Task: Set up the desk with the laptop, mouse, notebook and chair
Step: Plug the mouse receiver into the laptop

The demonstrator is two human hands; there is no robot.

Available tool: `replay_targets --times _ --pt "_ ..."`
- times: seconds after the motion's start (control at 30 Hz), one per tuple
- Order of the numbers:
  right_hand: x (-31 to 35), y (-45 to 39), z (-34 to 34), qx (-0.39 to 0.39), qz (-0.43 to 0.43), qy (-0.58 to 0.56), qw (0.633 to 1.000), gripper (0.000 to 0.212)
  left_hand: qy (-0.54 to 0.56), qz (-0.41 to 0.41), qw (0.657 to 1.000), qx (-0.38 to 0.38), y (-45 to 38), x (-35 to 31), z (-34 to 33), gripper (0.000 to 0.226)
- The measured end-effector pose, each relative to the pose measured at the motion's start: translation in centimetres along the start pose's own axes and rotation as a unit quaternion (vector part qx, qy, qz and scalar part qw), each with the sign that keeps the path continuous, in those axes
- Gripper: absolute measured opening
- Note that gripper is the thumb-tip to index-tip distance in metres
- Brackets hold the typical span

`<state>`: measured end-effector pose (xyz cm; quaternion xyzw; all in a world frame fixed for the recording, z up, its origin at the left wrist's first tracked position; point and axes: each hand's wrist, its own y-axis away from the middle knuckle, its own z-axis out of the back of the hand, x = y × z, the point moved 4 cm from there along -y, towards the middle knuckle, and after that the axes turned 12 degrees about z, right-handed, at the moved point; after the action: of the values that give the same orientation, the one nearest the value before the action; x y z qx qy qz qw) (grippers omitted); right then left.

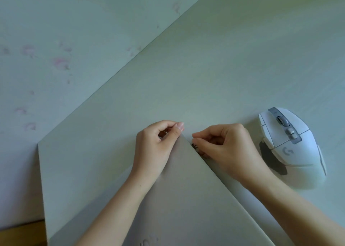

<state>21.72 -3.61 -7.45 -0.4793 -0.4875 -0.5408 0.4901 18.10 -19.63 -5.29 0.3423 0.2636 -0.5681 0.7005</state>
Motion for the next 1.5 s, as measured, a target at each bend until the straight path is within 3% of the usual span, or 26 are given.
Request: replay_targets --times 0.1,0.2,0.43,0.5,0.7,0.8,0.93,1.03,1.2,1.3,1.37,1.5 --pt "-0.1 -0.5 0.1 0.019 -0.013 0.007 1.0 0.005 -0.005 -0.006 1.0 -0.005 0.0 0.0 -0.1 0.012" --pt "-0.1 -0.6 -0.1 0.014 -0.055 -0.06 0.997 0.006 0.004 -0.021 1.0 -0.011 0.1 -0.4 0.4 0.013" --pt "0.2 0.3 -1.0 -0.048 -0.07 -0.13 0.988 0.003 0.003 -0.045 0.999 -0.017 0.2 -0.8 1.0 0.014" --pt "0.1 0.5 -1.0 -0.046 -0.056 -0.099 0.992 0.005 -0.001 -0.047 0.999 -0.018 0.1 -0.5 0.9 0.016" --pt "0.6 1.9 -1.0 -0.017 0.065 0.153 0.986 0.015 -0.057 -0.077 0.995 -0.032 0.4 0.7 0.2 0.017" --pt "0.8 2.6 -1.6 0.005 0.096 0.199 0.975 0.024 -0.113 -0.108 0.987 -0.038 2.1 1.3 0.8 0.034" --pt "0.9 2.9 -2.0 -0.008 0.095 0.225 0.97 0.029 -0.292 -0.242 0.923 -0.063 6.3 2.0 1.2 0.061" --pt "1.0 2.9 -1.8 -0.018 0.103 0.259 0.96 0.029 -0.371 -0.241 0.896 -0.033 8.3 3.3 0.9 0.069" --pt "0.9 3.5 -2.7 0.007 0.146 0.375 0.916 0.043 -0.374 -0.214 0.902 -0.02 8.4 4.0 0.7 0.073" --pt "1.3 4.4 -3.2 0.006 0.225 0.496 0.838 0.048 -0.359 -0.203 0.911 -0.015 8.4 4.2 0.7 0.077" --pt "1.5 4.6 -3.3 0.005 0.241 0.54 0.807 0.049 -0.356 -0.199 0.913 -0.018 8.4 4.1 0.7 0.078" --pt "1.1 4.8 -3.7 0.017 0.237 0.544 0.805 0.053 -0.338 -0.186 0.922 -0.02 8.3 4.4 0.6 0.082"
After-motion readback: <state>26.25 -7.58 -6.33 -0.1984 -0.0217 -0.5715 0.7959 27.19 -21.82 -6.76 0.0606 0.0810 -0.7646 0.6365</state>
